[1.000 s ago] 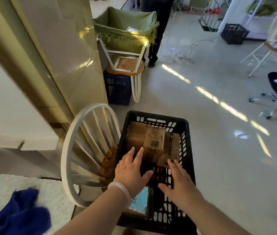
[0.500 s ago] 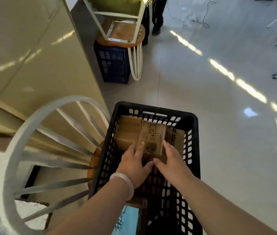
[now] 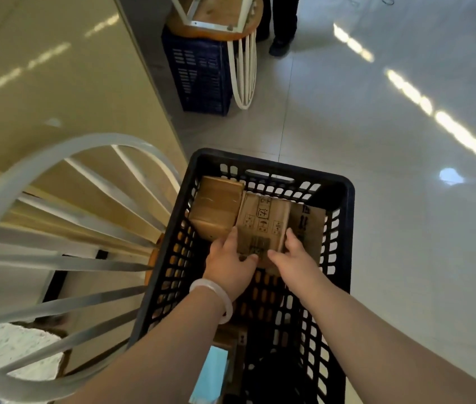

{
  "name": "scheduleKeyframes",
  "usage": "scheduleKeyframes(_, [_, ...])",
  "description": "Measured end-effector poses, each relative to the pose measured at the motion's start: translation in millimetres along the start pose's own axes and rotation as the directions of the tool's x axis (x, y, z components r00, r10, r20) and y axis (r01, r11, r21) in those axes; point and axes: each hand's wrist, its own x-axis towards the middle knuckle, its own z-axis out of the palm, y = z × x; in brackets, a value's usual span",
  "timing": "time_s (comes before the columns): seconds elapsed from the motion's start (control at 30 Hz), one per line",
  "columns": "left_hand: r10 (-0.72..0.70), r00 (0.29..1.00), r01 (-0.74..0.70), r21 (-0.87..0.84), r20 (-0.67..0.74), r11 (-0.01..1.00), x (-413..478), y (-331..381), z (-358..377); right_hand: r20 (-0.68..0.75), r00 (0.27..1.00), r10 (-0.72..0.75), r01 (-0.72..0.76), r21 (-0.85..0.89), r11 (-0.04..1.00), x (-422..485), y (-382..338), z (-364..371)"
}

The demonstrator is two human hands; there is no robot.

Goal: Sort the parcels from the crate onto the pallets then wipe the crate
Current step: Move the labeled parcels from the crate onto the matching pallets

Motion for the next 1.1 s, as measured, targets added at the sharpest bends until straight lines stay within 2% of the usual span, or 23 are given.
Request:
scheduleKeyframes(0.13, [-0.022, 1.0, 0.022, 0.031, -0.017, 0.999, -22, 1, -5, -0.047, 0.999, -0.019, 0.022, 0.044, 0.999, -26, 8, -2])
scheduleKeyframes(0.3, [0.027, 0.998, -0.023, 0.075, -0.051, 0.997, -56, 7, -20, -0.095, 0.993, -0.075, 0.076, 0.004, 0.997, -61, 4, 4])
scheduleKeyframes(0.4, [0.04, 0.998, -0.04, 0.005, -0.056, 0.999, -78, 9, -35, -0.119, 0.987, -0.104, 0.107, 0.018, 0.994, -81, -2, 7])
scheduleKeyframes(0.57, [0.137, 0.988, -0.143, -0.087, -0.071, 0.986, -117, 4, -61, -0.215, 0.973, -0.084, 0.107, 0.097, 0.99, -127, -10, 10])
scheduleKeyframes(0.7, [0.286, 0.957, -0.285, 0.034, -0.044, 0.958, -145, 4, -74, -0.288, 0.945, -0.155, 0.183, 0.073, 0.98, -166, -15, 15])
scheduleKeyframes(0.77, [0.334, 0.941, -0.333, 0.035, -0.048, 0.942, -156, 5, -81, -0.281, 0.94, -0.192, 0.22, 0.071, 0.973, -181, -19, 19])
scheduleKeyframes(0.87, [0.369, 0.928, -0.373, -0.063, -0.057, 0.926, -169, 4, -88, -0.28, 0.935, -0.219, 0.247, 0.066, 0.967, -195, -24, 22])
scheduleKeyframes(1.03, [0.318, 0.942, -0.336, -0.36, -0.11, 0.87, -184, 12, -102, -0.302, 0.921, -0.247, 0.294, 0.12, 0.948, -208, -30, 27])
scheduleKeyframes(1.1, [0.291, 0.95, -0.313, -0.389, -0.115, 0.866, -182, 18, -109, -0.284, 0.925, -0.254, 0.314, 0.189, 0.93, -205, -32, 28])
